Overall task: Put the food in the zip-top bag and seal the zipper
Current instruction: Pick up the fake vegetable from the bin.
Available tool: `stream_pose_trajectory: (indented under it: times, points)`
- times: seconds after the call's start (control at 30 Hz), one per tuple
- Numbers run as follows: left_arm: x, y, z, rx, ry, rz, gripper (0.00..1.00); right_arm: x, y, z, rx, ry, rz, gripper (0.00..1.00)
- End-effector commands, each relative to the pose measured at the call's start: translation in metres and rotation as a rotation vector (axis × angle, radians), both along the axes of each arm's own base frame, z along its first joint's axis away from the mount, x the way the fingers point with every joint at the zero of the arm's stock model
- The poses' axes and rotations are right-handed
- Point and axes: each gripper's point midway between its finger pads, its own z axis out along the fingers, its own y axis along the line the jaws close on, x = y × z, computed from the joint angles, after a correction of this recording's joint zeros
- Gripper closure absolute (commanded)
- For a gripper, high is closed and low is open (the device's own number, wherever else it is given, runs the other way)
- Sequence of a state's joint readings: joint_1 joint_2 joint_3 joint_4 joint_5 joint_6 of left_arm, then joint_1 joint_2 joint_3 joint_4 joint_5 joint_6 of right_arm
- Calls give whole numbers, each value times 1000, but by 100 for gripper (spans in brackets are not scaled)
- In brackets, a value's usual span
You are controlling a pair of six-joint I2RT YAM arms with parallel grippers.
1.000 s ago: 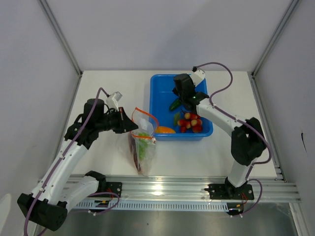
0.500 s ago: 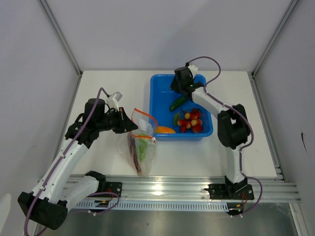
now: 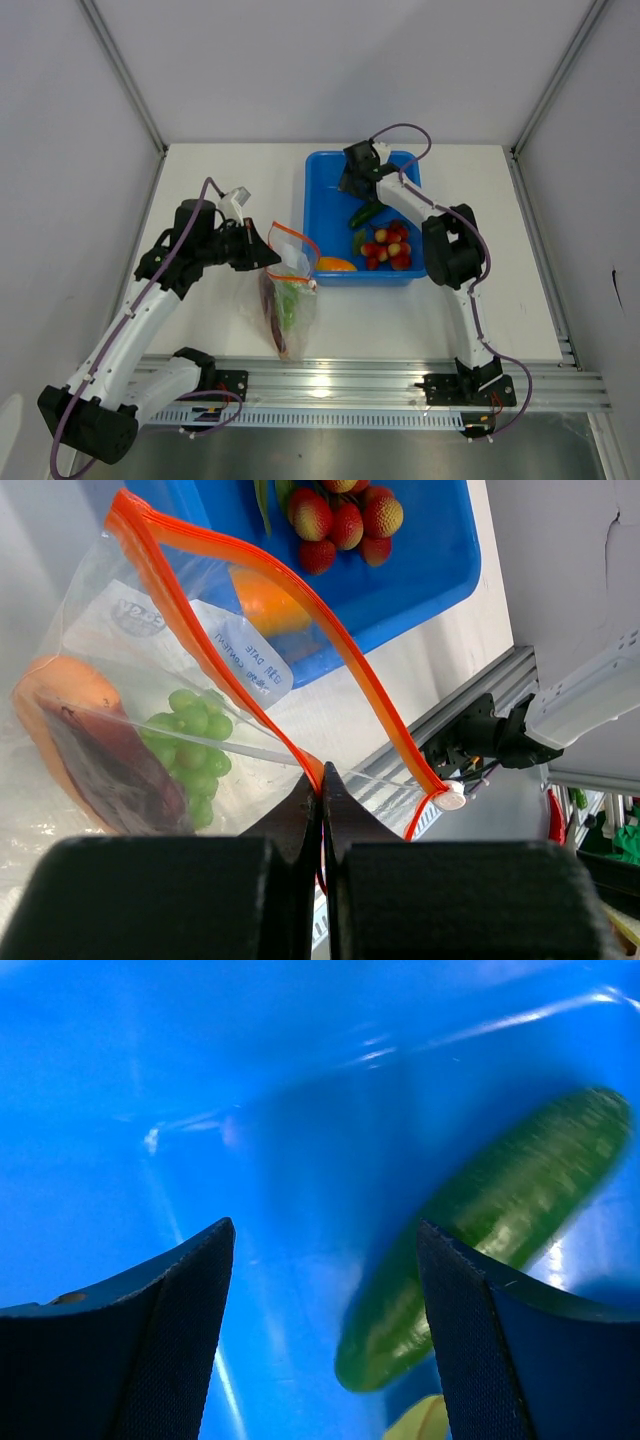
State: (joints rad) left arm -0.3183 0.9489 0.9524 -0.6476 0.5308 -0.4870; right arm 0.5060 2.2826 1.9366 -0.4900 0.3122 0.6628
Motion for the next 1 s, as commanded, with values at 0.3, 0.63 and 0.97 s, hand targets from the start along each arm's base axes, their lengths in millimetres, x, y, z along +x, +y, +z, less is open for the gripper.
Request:
stream_pose_trajectory:
  times: [0.3, 0.63, 0.97]
  points:
    - [5, -5, 10, -23, -67, -41, 99, -6, -22, 29, -101, -83, -33, 24]
    - [3, -5, 7, -22, -65, -47, 99, -16, -27, 62, -197, -139, 120, 14]
    - [1, -5, 10, -30, -70, -50, 99, -47, -31, 32, -266, 42, 566, 3]
